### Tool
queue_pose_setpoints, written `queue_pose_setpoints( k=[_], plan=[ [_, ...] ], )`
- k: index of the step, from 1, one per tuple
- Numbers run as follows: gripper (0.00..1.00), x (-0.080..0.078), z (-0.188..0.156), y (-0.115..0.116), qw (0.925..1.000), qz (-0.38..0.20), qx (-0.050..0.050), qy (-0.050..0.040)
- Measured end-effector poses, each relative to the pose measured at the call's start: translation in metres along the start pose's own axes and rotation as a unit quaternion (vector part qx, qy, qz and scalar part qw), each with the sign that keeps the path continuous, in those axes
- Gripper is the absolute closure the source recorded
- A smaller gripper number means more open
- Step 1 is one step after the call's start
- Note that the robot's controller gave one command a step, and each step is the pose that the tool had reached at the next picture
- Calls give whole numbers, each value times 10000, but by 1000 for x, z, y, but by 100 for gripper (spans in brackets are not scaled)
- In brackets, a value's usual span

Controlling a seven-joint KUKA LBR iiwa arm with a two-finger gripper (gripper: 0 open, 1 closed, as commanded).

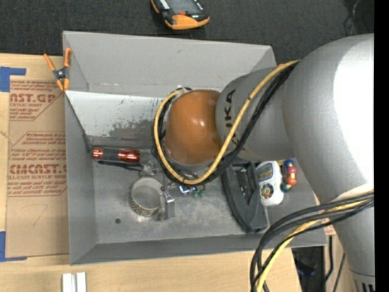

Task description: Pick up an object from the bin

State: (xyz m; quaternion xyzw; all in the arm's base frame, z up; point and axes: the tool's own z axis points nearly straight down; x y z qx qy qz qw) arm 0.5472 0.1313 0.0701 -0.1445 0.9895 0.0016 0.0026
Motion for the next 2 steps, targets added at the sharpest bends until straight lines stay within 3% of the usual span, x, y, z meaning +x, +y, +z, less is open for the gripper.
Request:
queue_pose_setpoints(
  k=[1,2],
  plan=[
    [0,8,0,15,9984,563,-30,-49],
    [100,21,-1,29,9998,209,-19,-38]
  ],
)
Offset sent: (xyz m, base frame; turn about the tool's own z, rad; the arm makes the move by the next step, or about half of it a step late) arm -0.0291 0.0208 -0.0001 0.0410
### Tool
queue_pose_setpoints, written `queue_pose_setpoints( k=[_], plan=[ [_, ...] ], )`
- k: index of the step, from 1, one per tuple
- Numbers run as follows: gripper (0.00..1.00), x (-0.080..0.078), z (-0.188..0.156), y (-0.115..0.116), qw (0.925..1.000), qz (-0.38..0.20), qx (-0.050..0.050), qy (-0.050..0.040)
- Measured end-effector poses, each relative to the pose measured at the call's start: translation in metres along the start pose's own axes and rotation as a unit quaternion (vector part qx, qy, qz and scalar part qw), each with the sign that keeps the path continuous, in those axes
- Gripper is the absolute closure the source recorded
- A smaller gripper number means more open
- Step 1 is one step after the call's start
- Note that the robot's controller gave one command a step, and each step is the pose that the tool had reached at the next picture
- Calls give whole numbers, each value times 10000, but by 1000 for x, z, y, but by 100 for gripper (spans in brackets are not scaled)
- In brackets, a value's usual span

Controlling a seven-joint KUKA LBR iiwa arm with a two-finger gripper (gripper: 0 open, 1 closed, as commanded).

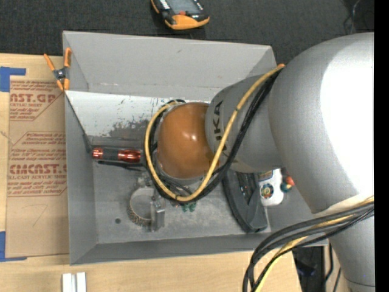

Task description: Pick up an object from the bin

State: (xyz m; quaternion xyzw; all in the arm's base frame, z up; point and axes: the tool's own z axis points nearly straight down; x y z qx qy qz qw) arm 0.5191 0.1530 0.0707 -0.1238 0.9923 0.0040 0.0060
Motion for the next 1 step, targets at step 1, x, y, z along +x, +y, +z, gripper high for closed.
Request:
queue_pose_setpoints(
  k=[1],
  plan=[
    [100,0,0,0,10000,0,0,0]
  ],
)
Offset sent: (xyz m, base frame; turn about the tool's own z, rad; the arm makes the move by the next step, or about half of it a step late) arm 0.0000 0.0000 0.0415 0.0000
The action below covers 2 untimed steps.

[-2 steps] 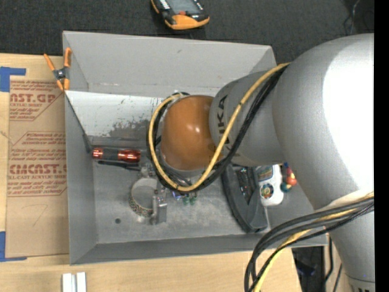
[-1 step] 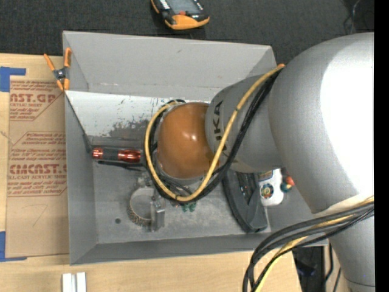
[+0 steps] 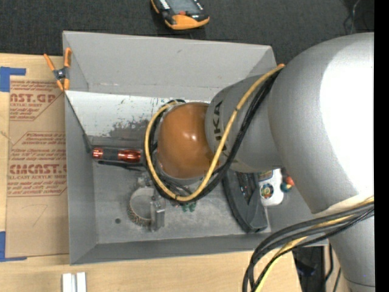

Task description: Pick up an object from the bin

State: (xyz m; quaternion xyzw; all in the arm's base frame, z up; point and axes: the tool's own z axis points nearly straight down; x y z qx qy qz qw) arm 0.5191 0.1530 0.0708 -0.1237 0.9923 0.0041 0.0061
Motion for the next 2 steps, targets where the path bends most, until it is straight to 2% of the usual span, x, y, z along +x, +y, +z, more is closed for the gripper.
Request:
queue_pose_setpoints(
  k=[2],
  plan=[
    [100,1,-39,1,10000,-1,1,26]
  ],
)
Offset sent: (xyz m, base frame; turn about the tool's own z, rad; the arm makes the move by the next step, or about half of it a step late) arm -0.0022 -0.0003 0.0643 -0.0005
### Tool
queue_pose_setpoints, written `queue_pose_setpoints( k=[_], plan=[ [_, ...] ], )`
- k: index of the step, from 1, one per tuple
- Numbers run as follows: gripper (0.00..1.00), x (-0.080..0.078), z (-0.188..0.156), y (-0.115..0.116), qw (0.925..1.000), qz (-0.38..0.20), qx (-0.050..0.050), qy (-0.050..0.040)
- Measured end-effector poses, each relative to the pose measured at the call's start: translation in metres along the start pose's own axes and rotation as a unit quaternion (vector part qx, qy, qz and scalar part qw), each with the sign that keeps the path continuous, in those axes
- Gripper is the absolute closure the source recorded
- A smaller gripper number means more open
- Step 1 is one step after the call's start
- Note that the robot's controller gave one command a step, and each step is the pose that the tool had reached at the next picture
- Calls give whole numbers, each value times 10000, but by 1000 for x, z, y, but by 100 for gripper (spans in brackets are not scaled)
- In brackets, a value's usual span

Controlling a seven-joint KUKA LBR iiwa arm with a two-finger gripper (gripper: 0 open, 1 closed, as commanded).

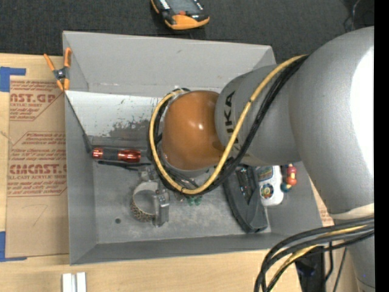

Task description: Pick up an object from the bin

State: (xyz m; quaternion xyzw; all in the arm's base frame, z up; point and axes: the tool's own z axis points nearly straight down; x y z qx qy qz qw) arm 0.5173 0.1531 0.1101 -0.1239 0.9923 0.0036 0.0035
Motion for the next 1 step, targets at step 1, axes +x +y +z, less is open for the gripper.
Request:
queue_pose_setpoints(
  k=[1],
  plan=[
    [100,-1,-20,0,10000,-2,1,-12]
  ],
)
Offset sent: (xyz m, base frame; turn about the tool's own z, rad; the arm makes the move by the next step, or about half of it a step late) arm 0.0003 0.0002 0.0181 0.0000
